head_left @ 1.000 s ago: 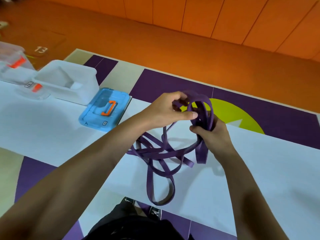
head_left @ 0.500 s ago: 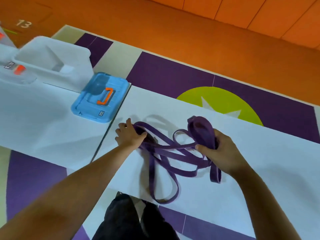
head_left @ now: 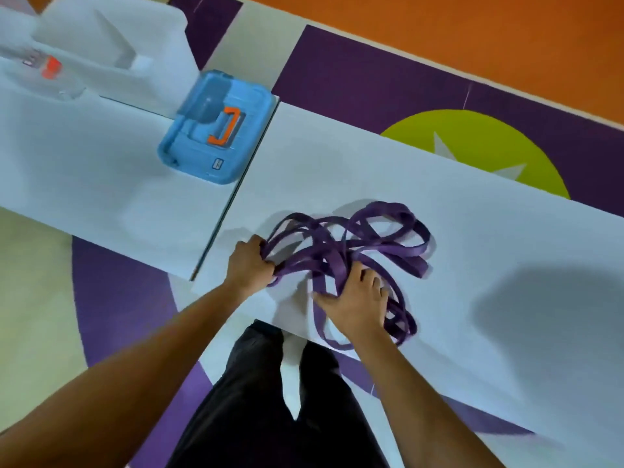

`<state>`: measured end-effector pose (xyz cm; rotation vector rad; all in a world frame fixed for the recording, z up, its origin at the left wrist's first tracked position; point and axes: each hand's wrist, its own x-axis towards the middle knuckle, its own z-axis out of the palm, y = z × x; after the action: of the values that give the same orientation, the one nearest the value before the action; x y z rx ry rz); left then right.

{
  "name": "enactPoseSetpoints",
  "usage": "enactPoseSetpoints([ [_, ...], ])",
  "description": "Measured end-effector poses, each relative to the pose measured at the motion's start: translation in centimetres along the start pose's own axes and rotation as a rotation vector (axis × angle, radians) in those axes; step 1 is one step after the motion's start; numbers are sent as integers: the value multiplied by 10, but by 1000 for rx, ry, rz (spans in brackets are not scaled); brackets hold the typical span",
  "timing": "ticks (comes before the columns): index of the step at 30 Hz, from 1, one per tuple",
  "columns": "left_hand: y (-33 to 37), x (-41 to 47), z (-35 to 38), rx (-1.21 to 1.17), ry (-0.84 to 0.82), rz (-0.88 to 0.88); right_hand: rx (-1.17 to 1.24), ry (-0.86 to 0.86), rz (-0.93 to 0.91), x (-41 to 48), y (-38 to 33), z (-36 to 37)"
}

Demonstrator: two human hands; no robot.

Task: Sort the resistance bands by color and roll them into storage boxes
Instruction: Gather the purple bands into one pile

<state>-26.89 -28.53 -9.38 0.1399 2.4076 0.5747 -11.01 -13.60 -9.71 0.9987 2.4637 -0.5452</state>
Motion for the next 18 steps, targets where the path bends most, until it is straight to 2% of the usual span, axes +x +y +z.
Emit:
enactPoseSetpoints([
  [4,-15,-32,16,-80,-3,-17,-187,-33,28,-2,-16,17],
  [8,-9,-46,22,-183,15,-19,-181,55,81,18,-18,13],
  [13,2,-41,2,-162,88,142,-197,100,31,34,11,-6],
  [18,10,-46,-30,-109,184,326,-13,336,-119,30,22,-25],
])
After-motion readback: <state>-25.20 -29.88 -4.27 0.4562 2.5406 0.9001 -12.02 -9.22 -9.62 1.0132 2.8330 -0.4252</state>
